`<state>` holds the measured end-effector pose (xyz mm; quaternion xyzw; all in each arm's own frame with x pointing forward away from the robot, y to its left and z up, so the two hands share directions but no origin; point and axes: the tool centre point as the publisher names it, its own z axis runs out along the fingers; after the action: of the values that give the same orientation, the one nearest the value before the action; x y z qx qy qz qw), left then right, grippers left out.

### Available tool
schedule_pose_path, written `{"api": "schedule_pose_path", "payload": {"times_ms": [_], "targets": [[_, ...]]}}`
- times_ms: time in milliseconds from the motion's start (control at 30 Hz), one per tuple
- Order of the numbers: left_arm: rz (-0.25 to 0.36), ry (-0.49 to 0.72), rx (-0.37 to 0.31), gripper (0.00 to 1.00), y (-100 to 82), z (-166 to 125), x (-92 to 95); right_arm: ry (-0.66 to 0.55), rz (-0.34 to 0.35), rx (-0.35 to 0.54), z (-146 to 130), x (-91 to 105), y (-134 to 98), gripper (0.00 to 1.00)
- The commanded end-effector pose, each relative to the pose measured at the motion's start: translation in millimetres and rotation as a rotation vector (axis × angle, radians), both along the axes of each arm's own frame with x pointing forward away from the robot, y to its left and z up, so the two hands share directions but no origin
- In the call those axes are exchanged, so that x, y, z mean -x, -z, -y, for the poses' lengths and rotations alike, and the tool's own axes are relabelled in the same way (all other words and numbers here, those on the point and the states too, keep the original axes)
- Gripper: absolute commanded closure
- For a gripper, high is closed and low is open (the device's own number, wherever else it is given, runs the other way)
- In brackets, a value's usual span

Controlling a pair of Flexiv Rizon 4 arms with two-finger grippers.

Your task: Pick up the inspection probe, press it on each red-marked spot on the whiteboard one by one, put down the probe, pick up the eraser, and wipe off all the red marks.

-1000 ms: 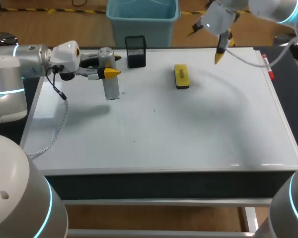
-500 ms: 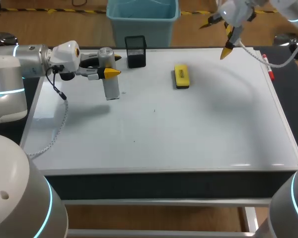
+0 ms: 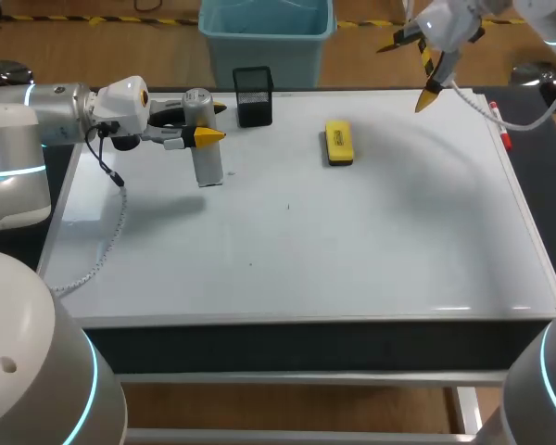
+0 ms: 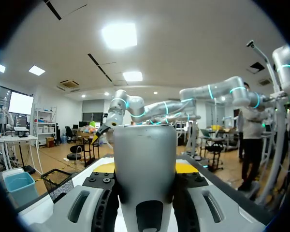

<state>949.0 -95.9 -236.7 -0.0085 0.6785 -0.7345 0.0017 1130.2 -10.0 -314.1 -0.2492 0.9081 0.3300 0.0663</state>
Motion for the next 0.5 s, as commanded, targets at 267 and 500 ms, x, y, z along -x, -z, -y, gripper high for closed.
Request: {"api": "schedule_pose_path", "payload": {"times_ms": [267, 500], "targets": [[0.002, 0.004, -0.04, 1.0, -0.6, 3.3, -2.5, 0.0, 0.002, 0.005, 0.5, 1.5, -1.3, 0.0], [0.044, 0.004, -0.091, 1.0, -17.8, -11.3, -41.0, 0.0, 0.002, 0.005, 0.5, 1.5, -1.3, 0.0]]}}
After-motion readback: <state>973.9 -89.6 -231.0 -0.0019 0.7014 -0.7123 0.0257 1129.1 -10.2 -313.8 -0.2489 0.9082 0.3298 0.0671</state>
